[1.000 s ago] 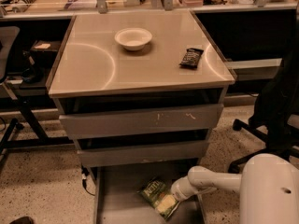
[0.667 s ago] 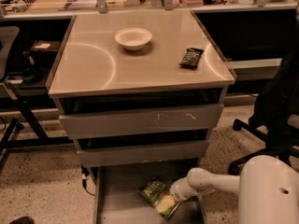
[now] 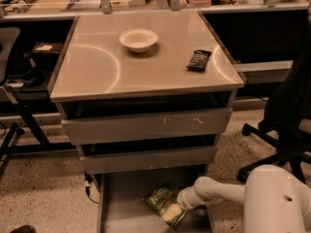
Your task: Pick green jalapeno chip bag from bottom drawer and place on counter
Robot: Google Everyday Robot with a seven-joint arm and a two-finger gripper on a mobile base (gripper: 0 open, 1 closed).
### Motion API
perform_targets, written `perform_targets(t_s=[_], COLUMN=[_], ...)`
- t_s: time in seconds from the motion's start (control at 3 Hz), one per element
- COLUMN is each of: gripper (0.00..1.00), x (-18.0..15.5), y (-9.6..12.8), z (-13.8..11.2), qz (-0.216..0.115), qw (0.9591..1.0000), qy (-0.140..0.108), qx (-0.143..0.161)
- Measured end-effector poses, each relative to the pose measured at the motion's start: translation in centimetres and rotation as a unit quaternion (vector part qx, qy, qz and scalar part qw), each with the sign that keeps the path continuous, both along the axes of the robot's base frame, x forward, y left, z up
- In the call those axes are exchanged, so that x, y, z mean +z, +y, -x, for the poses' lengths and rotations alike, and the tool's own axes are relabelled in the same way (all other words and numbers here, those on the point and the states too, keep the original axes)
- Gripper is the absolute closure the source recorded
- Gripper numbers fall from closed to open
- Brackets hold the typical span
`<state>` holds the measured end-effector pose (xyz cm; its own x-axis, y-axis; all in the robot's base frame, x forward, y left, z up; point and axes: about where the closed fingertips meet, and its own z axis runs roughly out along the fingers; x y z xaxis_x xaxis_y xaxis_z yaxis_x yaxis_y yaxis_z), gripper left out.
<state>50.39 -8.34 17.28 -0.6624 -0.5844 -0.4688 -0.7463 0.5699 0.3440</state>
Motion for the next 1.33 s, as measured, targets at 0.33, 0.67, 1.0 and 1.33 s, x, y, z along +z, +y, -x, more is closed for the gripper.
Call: perform_targets(t_s=[0.33,0.67,1.0,1.33], gripper=[0.0,0.0,0.0,0.0], x=[-1.5,-2.9,-4.1,-5.3], y=[-0.1,-0.2,-0.2,-0.3], z=[-0.4,-0.4,-0.3,-0.1], qz=[0.003,0.007,0.008,0.014], qw=[1.0,0.9999,0.9998,0.9993], qy=[0.003,0.008,0.016,0.029], qx=[-0.004,-0.007,-0.009,-0.018])
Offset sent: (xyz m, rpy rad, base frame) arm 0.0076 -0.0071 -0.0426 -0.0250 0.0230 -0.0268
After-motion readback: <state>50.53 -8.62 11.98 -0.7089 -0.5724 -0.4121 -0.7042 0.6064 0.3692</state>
